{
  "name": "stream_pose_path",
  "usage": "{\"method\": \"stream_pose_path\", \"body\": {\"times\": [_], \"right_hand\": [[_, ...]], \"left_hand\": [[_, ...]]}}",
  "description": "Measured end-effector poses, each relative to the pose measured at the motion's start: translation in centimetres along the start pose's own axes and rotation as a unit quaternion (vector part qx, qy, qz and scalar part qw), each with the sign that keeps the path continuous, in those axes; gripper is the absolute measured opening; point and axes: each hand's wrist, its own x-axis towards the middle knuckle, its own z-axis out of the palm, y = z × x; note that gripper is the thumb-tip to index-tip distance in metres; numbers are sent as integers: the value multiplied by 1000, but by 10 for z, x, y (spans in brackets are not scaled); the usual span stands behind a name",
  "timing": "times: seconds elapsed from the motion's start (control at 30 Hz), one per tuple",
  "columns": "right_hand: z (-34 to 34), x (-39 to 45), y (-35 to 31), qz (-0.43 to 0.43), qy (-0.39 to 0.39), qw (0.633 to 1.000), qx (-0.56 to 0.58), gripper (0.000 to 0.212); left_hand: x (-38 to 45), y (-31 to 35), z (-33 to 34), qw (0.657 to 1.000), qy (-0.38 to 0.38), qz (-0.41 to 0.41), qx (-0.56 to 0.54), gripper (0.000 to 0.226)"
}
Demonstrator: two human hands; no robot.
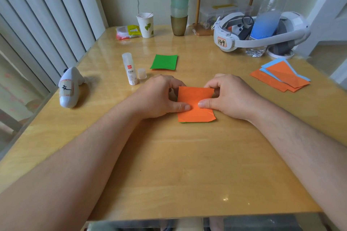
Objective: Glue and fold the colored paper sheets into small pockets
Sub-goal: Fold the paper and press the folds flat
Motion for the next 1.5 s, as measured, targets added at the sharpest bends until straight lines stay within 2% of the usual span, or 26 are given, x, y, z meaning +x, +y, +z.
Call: {"method": "stream_pose_path", "body": {"times": [0.17, 0.33, 0.5, 0.63, 0.8, 0.93, 1.27, 1.5], "right_hand": [[-1, 2, 2, 9, 10, 1000, 2, 22], [6, -1, -9, -18, 24, 1000, 6, 21], [1, -1, -5, -4, 24, 1000, -4, 23], [-1, 1, -1, 6, 28, 1000, -10, 23], [10, 5, -4, -21, 49, 999, -7, 20], [12, 8, -3, -27, 69, 997, -27, 15], [13, 11, 3, -26, 75, 996, -35, 12], [22, 13, 3, -42, 93, 993, -59, 19]], "left_hand": [[1, -1, 1, 999, 22, 15, 40, 38], [6, 2, 11, 996, 63, 37, 52, 37], [7, -8, 4, 997, 50, 22, 48, 28], [6, -13, -1, 997, 52, 15, 48, 29], [11, -2, 11, 995, 70, 31, 66, 22], [14, 0, 20, 986, 134, -5, 95, 19], [16, -1, 21, 987, 137, -31, 77, 18], [16, 4, 29, 976, 170, -64, 121, 19]]}}
